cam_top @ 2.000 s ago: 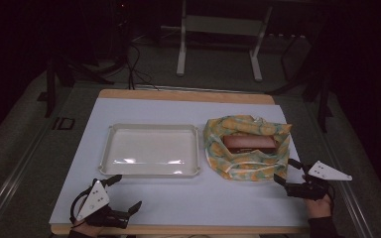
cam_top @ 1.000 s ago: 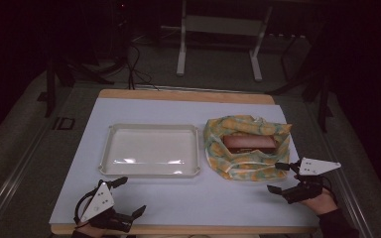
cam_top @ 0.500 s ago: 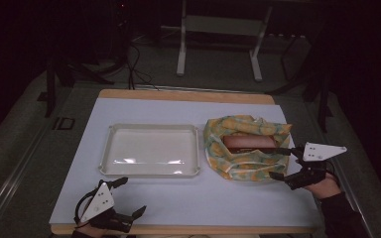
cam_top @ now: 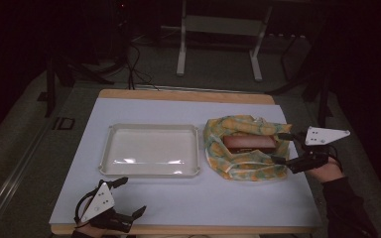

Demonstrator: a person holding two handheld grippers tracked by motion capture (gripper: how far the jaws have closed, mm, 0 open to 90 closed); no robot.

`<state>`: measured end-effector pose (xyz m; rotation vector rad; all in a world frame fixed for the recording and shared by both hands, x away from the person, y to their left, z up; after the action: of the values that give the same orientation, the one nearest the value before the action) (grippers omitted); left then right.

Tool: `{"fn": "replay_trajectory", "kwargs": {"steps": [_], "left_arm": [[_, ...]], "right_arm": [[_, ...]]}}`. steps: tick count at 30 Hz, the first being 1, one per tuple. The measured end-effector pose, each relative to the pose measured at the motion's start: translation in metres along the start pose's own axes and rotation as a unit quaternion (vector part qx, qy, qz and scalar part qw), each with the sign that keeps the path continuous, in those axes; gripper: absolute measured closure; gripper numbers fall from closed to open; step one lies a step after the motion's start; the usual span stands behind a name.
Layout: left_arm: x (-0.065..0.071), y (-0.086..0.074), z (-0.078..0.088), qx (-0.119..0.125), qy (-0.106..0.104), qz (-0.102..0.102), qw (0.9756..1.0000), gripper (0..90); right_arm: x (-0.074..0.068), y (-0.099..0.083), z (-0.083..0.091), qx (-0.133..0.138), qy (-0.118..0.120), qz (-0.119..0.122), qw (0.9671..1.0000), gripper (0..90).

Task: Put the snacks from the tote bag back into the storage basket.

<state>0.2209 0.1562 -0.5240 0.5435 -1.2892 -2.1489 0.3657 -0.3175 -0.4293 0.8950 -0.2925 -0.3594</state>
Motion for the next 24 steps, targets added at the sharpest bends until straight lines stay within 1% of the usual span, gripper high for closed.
{"fn": "replay_trajectory", "kwargs": {"steps": [2, 5, 8, 12, 18, 21, 24], "left_arm": [[0.0, 0.0, 0.0, 0.0, 0.0, 0.0, 1.0, 0.0], [0.0, 0.0, 0.0, -0.001, -0.001, 0.0, 1.0, 0.0], [0.0, 0.0, 0.0, -0.001, -0.001, 0.0, 1.0, 0.0], [0.0, 0.0, 0.0, -0.001, -0.002, -0.002, 1.0, 0.0], [0.0, 0.0, 0.0, -0.003, -0.002, -0.002, 1.0, 0.0], [0.0, -0.001, -0.001, -0.003, -0.003, -0.003, 1.0, 0.0], [0.0, -0.001, -0.001, -0.004, -0.003, -0.003, 1.0, 0.0]], "right_arm": [[0.004, 0.003, 0.0, -0.001, -0.006, 0.004, 1.0, 14.9], [0.011, 0.006, -0.001, -0.004, -0.006, 0.0, 1.0, 15.0], [0.019, 0.008, -0.004, -0.012, -0.006, 0.0, 0.9999, 15.7], [0.029, 0.01, -0.008, -0.018, -0.012, 0.003, 0.9998, 17.1], [0.042, 0.01, -0.017, -0.036, -0.028, 0.019, 0.9988, 22.6], [0.047, 0.009, -0.022, -0.044, -0.024, 0.021, 0.9985, 24.3], [0.053, 0.006, -0.029, -0.058, -0.024, 0.019, 0.9979, 25.5]]}}
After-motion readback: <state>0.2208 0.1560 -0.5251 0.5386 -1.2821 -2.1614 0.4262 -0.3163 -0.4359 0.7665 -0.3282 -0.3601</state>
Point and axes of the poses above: each handheld gripper's, and its own axes: z roughly backward along the jaws, y roughly out of its top, x roughly to its right, the point moved 6 cm from there along -z, roughly forward along the jaws, and after that the axes turned 7 degrees about -x, right-handed, at the moved point
